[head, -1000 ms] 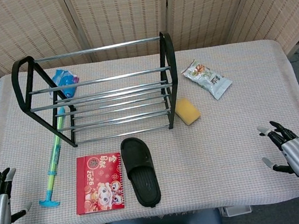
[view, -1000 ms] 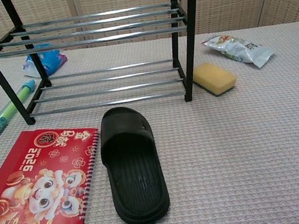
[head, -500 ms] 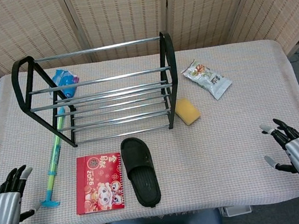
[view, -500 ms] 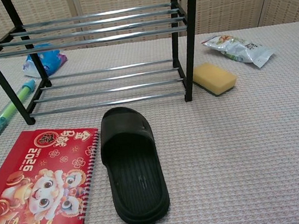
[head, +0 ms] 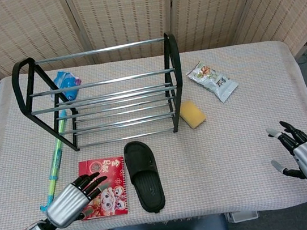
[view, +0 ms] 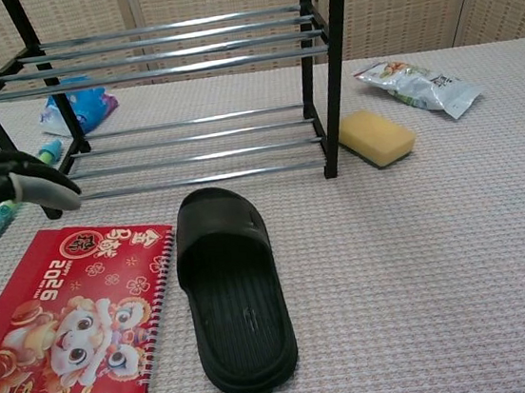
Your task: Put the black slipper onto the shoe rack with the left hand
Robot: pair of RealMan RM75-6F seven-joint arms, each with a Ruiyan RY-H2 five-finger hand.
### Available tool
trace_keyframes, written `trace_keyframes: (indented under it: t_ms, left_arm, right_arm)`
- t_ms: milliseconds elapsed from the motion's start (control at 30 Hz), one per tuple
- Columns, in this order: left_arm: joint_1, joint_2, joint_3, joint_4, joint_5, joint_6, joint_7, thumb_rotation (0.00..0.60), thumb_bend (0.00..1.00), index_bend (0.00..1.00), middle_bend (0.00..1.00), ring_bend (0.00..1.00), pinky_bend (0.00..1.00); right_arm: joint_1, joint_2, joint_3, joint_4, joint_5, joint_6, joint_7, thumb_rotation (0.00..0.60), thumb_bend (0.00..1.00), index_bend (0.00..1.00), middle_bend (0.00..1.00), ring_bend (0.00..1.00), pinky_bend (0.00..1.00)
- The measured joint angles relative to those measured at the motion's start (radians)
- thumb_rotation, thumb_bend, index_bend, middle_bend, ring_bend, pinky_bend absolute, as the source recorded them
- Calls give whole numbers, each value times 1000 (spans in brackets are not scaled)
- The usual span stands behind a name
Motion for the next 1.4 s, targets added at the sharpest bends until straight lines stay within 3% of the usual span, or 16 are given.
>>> trace_keyframes:
  t_ms: [467,900,1400]
  left_arm:
    - [-230,-139,-64,-45,64,-318,258,600,110,144,151,174,311]
    - [-330,-261,-138,-67,-136,-631,497,600,110,136,134,160,329]
    - [-382,-326,-168,-59,-312,-740,671,600,110,143,134,160,329]
  right_arm:
    - [-22,16,-1,-1,6,35,-3,600,296,111,261,101,202]
    - [-24,10,3,18,13,36,16,600,296,111,261,101,202]
    - [-35,5,5,44,24,47,43,600,296,111,261,101,202]
